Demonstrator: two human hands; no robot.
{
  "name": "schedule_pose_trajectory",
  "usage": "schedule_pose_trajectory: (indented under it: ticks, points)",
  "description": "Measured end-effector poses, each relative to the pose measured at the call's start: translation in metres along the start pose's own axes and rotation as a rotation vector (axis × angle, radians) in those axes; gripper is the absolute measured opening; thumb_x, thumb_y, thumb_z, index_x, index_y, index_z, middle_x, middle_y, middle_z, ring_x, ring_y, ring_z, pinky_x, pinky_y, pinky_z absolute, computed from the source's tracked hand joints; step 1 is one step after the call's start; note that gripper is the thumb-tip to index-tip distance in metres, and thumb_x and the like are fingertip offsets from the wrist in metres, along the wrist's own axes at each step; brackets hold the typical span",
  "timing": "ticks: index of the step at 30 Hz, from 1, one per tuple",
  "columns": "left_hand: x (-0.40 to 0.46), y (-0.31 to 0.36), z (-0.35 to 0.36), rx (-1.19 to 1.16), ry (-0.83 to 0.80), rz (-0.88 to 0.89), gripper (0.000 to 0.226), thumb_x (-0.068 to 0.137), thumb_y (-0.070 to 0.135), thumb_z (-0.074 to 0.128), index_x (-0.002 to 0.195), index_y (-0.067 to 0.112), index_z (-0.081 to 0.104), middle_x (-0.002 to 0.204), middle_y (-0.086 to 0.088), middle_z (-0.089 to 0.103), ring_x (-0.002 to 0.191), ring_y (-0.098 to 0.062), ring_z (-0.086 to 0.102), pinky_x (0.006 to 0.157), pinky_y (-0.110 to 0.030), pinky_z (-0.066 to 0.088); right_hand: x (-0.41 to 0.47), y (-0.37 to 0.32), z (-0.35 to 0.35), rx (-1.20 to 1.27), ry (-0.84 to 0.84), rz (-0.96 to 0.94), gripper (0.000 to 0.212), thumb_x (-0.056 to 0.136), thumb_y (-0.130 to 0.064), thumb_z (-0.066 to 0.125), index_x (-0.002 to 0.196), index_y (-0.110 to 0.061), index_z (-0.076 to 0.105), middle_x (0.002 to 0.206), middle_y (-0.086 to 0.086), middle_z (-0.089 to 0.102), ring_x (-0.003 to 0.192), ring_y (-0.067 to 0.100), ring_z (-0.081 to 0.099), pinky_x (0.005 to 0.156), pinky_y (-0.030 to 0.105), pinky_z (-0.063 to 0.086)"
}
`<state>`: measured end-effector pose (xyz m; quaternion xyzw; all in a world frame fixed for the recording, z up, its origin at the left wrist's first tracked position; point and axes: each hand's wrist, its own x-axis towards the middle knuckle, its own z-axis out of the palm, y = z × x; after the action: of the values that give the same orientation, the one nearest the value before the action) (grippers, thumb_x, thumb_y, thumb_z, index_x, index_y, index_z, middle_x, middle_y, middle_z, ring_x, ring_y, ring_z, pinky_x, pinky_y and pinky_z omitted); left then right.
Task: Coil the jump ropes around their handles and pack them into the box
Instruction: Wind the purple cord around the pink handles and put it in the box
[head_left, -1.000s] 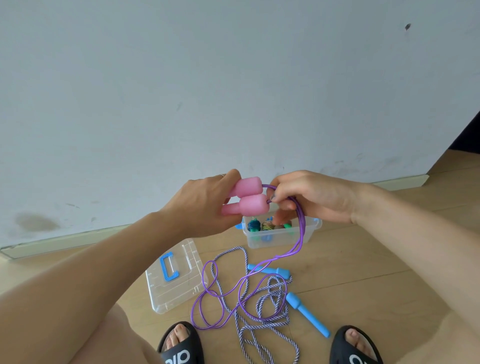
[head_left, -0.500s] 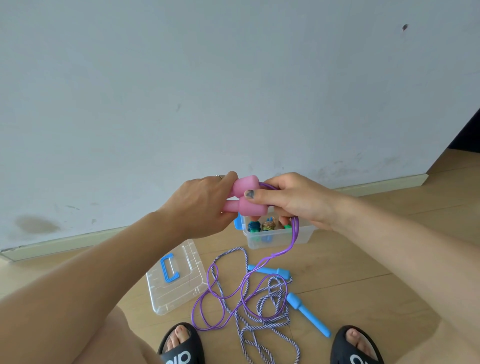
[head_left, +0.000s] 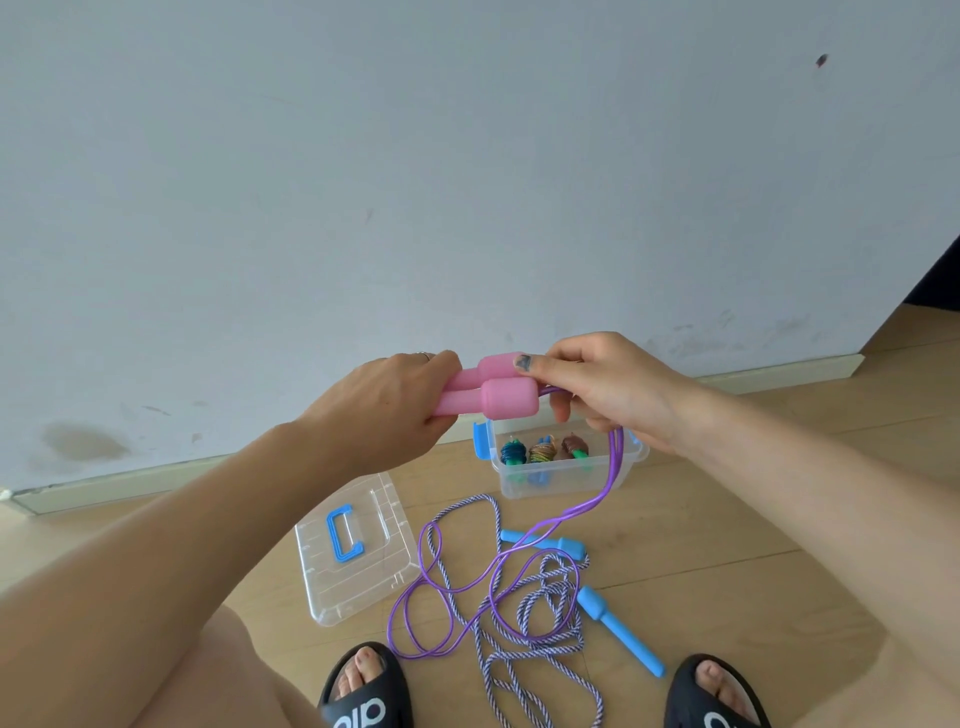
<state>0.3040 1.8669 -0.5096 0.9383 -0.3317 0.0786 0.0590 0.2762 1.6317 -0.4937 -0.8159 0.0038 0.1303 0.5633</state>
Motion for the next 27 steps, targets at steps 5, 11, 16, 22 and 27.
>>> schedule_pose_trajectory:
  ticks: [5,11,16,22,27]
  points:
    - [0.0,-0.002,-0.002,0.067,0.029,-0.021,0.017,0.094,0.027,0.052,0.086,0.017,0.042,0.066,0.007,0.042,0.056,-0.024,0.045,0.049,-0.032,0.029,0.003,-0.001,0.004,-0.047,0.044,-0.054,0.043,0.088,-0.054,0.064,0.086,-0.011,0.067,0.055,-0.003,0.053,0.047,0.017,0.027,0.045,0.026,0.023]
    - [-0.001,-0.005,-0.004,0.056,0.105,-0.033,0.016,0.094,0.032,0.052,0.087,0.021,0.042,0.066,0.007,0.044,0.056,-0.024,0.046,0.048,-0.028,0.027,0.001,-0.002,0.005,-0.149,0.119,-0.167,0.037,0.099,-0.039,0.054,0.075,-0.013,0.061,0.049,-0.005,0.044,0.049,0.015,0.035,0.045,0.02,0.031]
    - [0.0,-0.002,-0.007,0.021,0.118,-0.128,0.02,0.096,0.044,0.046,0.087,0.027,0.043,0.065,0.004,0.051,0.061,-0.026,0.052,0.051,-0.03,0.034,0.005,-0.002,0.009,-0.227,0.29,-0.301,0.038,0.102,-0.032,0.046,0.072,-0.01,0.052,0.048,-0.01,0.044,0.052,0.016,0.039,0.055,0.03,0.034]
    - [0.008,0.006,-0.01,-0.415,0.067,-0.428,0.03,0.096,0.035,0.05,0.072,0.019,0.043,0.062,0.001,0.049,0.056,-0.024,0.044,0.052,-0.031,0.034,0.002,0.0,0.015,-0.485,0.483,-0.363,0.029,0.106,-0.035,0.032,0.093,-0.015,0.049,0.066,0.001,0.051,0.064,0.028,0.045,0.06,0.038,0.033]
    - [0.013,-0.002,0.0,-0.615,-0.058,-0.697,0.026,0.095,0.03,0.05,0.073,0.016,0.047,0.071,-0.002,0.051,0.057,-0.02,0.042,0.055,-0.027,0.035,-0.01,0.003,0.053,-1.321,0.275,-0.397,0.035,0.091,-0.01,0.05,0.124,-0.01,0.04,0.09,0.0,0.059,0.078,0.028,0.067,0.046,0.031,0.022]
